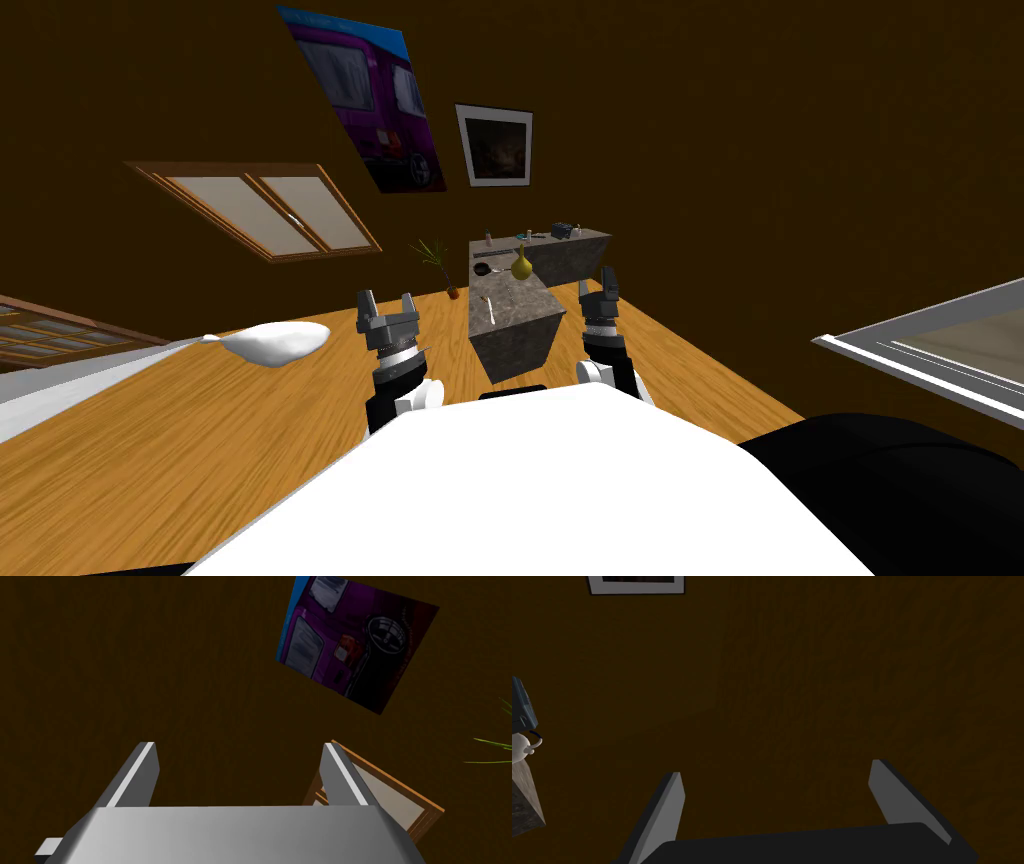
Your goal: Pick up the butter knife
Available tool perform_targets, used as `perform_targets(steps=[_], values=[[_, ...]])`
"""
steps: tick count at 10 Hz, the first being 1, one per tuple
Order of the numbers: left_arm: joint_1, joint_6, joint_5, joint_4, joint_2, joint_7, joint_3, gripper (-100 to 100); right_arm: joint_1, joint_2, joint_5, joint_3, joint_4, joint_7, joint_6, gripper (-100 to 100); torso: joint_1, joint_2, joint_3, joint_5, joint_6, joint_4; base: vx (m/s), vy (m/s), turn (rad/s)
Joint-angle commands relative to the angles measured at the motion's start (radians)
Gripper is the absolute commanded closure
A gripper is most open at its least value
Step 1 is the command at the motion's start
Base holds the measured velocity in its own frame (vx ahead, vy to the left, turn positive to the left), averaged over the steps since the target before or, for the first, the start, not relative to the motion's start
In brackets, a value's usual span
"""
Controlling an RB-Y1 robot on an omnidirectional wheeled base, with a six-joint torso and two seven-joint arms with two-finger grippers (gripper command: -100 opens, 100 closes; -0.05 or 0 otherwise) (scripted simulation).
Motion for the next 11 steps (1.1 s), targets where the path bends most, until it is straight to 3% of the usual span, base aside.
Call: perform_targets(steps=[1, 3, 4, 6, 7, 9, 10, 11], values=[[-0.004, 0.019, 0.017, 0.004, 0.045, -0.002, 0.006, -100, 0.0, 0.0, 0.0, 0.0, 0.0, 0.0, 0.0, 0, 0.0, 0.0, 0.0, 0.0, 0.0, 0.0, -0.009, 0.003, -0.065], [-0.014, 0.064, 0.056, 0.013, 0.104, -0.008, 0.019, -100, 0.0, 0.0, 0.0, 0.0, 0.0, 0.0, 0.0, 0, 0.001, 0.001, 0.001, 0.0, 0.0, 0.0, -0.028, 0.009, -0.115], [-0.014, 0.064, 0.056, 0.013, 0.116, -0.008, 0.019, -100, 0.0, 0.0, 0.0, 0.0, 0.0, 0.0, 0.0, 0, 0.001, 0.002, 0.001, 0.0, 0.0, 0.0, -0.025, 0.012, -0.059], [-0.028, 0.129, 0.112, 0.025, 0.185, -0.015, 0.038, -100, 0.0, 0.0, 0.0, 0.0, 0.0, 0.0, 0.0, 0, 0.001, 0.002, 0.001, 0.0, 0.0, 0.0, -0.033, 0.008, -0.173], [-0.028, 0.131, 0.112, 0.025, 0.193, -0.015, 0.038, -100, 0.0, 0.0, 0.0, 0.0, 0.0, 0.0, 0.0, 0, 0.001, 0.002, 0.001, 0.0, 0.0, 0.001, -0.03, 0.014, -0.051], [-0.044, 0.199, 0.179, 0.04, 0.262, -0.024, 0.061, -100, 0.0, 0.0, 0.0, 0.0, 0.0, 0.0, 0.0, 0, 0.001, 0.002, 0.001, 0.0, 0.0, 0.0, -0.034, 0.015, -0.165], [-0.044, 0.217, 0.182, 0.04, 0.27, -0.024, 0.061, -100, 0.0, 0.0, 0.0, 0.0, 0.0, 0.0, 0.0, 0, 0.002, 0.002, 0.001, 0.0, 0.0, 0.001, -0.028, 0.02, -0.11], [-0.053, 0.254, 0.22, 0.049, 0.307, -0.029, 0.073, -100, 0.0, 0.0, 0.0, 0.0, 0.0, 0.0, 0.0, 0, 0.002, 0.002, 0.001, 0.0, 0.0, 0.0, -0.031, 0.01, -0.185]])
